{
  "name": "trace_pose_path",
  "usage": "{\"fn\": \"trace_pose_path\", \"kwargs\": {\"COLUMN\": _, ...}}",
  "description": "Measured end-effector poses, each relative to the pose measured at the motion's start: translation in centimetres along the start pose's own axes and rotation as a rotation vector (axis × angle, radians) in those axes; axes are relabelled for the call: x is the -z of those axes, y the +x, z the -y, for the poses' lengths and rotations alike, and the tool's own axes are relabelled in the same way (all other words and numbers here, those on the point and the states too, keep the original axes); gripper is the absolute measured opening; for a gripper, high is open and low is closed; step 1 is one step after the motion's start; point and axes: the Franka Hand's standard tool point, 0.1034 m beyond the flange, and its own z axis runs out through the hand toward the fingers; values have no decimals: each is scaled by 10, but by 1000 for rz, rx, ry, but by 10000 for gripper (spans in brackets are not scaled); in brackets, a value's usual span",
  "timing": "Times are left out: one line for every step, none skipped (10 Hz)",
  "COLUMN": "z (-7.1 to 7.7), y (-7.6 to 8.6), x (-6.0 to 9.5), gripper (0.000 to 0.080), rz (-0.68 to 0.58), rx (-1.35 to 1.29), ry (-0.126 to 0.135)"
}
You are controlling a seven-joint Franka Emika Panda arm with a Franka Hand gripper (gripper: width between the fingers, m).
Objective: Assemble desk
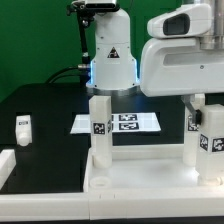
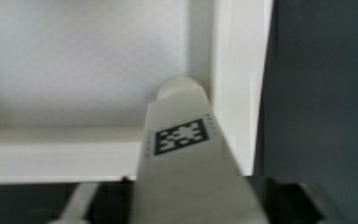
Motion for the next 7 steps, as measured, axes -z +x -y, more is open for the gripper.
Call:
{"fn": "trace_pose_path", "kwargs": {"z": 1, "y": 0, "x": 0, "gripper": 282, "rz": -1, "rx": -102, "ry": 0}}
{"fn": "trace_pose_path", "kwargs": {"z": 2, "y": 0, "x": 0, "gripper": 284, "rz": -4, "rx": -223, "ry": -3}}
{"fn": "trace_pose_path", "kwargs": {"z": 3, "y": 0, "x": 0, "gripper": 284, "rz": -1, "rx": -376, "ry": -3}}
{"fn": "trace_pose_path", "kwargs": {"z": 3, "y": 0, "x": -1, "gripper": 284, "rz": 7, "rx": -556, "ry": -6}}
{"fn": "trace_pose_path", "kwargs": {"z": 3, "y": 1, "x": -1, "gripper": 284, "rz": 10, "rx": -749, "ry": 2}}
{"fn": "trace_pose_path", "kwargs": {"z": 2, "y": 4, "x": -2, "gripper": 283, "rz": 18, "rx": -931, "ry": 27}}
{"fn": "trace_pose_path", "kwargs": {"z": -2, "y": 6, "x": -1, "gripper": 284, "rz": 38, "rx": -1097, "ry": 52}}
